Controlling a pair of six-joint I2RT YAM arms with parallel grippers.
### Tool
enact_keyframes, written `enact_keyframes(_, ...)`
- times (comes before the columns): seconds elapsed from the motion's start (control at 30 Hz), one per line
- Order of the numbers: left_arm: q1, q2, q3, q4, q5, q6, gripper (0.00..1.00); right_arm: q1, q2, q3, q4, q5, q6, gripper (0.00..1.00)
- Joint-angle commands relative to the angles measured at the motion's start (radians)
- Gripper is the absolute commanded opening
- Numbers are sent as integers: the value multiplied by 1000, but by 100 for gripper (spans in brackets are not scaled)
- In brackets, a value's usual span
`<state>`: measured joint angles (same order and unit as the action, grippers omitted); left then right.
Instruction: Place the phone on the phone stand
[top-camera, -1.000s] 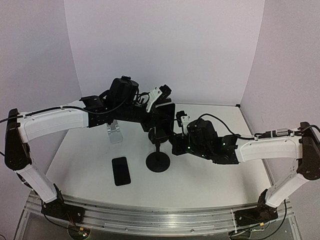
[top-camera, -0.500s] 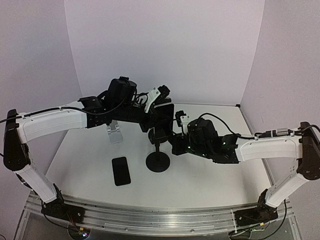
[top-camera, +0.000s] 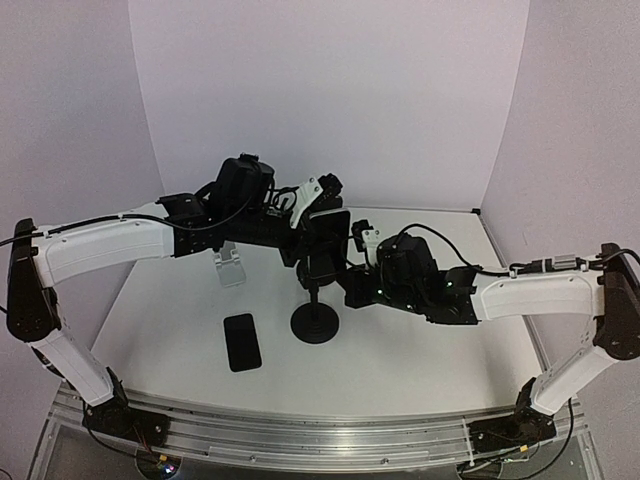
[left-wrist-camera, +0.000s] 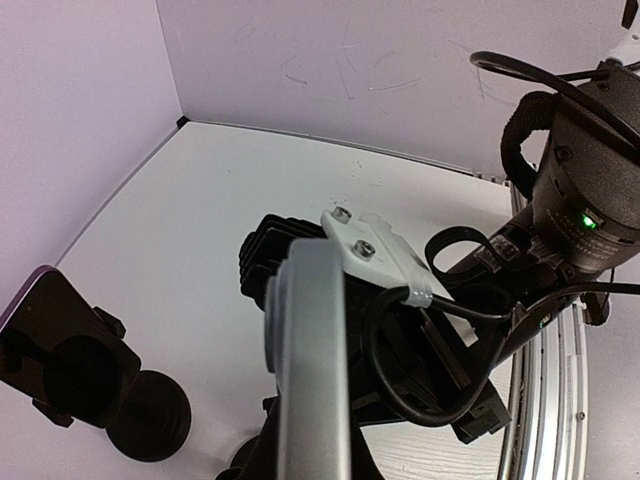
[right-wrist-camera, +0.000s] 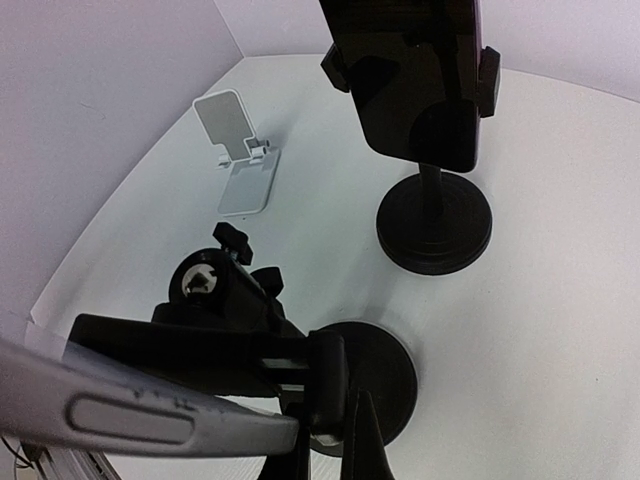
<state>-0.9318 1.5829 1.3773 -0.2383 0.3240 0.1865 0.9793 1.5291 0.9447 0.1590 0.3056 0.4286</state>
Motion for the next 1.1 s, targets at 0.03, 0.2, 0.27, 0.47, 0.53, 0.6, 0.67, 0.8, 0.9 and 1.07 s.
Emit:
enact_keyframes(0.03,11,-22,-50,-481,77,-6,0,-139,-30,-7,-75,279,73,0)
enact_keyframes(0.2,26,-8,-43,-467,15,-10,0,-140,-43,-22,-78,271,67,0)
enact_keyframes(0.27,33,6,-32,-469,-39,-11,0,-139,-50,-27,-84,275,65,0)
enact_keyframes(0.47,34,29,-25,-521,-98,-5,0,-139,-46,-20,-95,269,64,0)
enact_keyframes(0.53,34,35,-27,-537,-114,-4,0,-139,-35,-9,-95,263,61,0)
enact_keyframes(0.6,34,37,-26,-547,-130,-8,0,-140,-31,1,-95,257,57,0)
enact_keyframes(0.67,34,30,-31,-544,-147,-12,0,-138,-33,6,-96,254,54,0)
enact_keyframes(0.8,34,36,-32,-553,-203,-14,0,-131,-38,7,-96,252,48,0)
enact_keyframes(0.9,34,44,-32,-555,-221,-28,0,-118,-32,16,-96,247,48,0)
enact_keyframes(1.07,34,54,-39,-527,-208,-61,0,-102,-23,27,-95,234,49,0)
